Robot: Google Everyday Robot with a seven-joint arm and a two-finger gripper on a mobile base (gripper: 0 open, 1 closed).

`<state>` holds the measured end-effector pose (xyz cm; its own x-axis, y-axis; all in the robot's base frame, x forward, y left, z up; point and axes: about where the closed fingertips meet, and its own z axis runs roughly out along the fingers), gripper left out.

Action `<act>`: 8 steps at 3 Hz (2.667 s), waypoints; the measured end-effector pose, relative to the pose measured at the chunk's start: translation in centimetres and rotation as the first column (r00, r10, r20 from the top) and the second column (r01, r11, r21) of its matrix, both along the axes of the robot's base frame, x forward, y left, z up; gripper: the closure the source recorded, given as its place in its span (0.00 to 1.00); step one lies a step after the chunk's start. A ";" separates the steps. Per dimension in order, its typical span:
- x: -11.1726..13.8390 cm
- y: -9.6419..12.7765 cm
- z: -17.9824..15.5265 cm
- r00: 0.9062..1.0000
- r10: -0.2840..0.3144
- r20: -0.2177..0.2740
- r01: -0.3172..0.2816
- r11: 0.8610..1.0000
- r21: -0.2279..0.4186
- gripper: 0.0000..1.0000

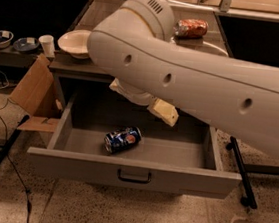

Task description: Pick pepsi can from top drawer and place on counter

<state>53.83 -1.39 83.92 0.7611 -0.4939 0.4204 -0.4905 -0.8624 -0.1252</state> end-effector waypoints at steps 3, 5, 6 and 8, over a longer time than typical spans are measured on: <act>0.0 2.5 -10.1 0.975 0.087 -0.206 -0.106 0.991 -0.081 0.00; -1.9 5.8 -14.3 0.945 0.160 -0.284 -0.161 0.987 0.020 0.00; -1.3 7.1 -14.7 0.946 0.181 -0.269 -0.174 0.983 0.053 0.00; 1.7 7.1 -15.0 0.958 0.174 -0.227 -0.164 0.984 0.065 0.00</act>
Offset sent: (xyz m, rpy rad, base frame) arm 0.0089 0.0251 -0.1158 -0.1315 0.2356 0.1018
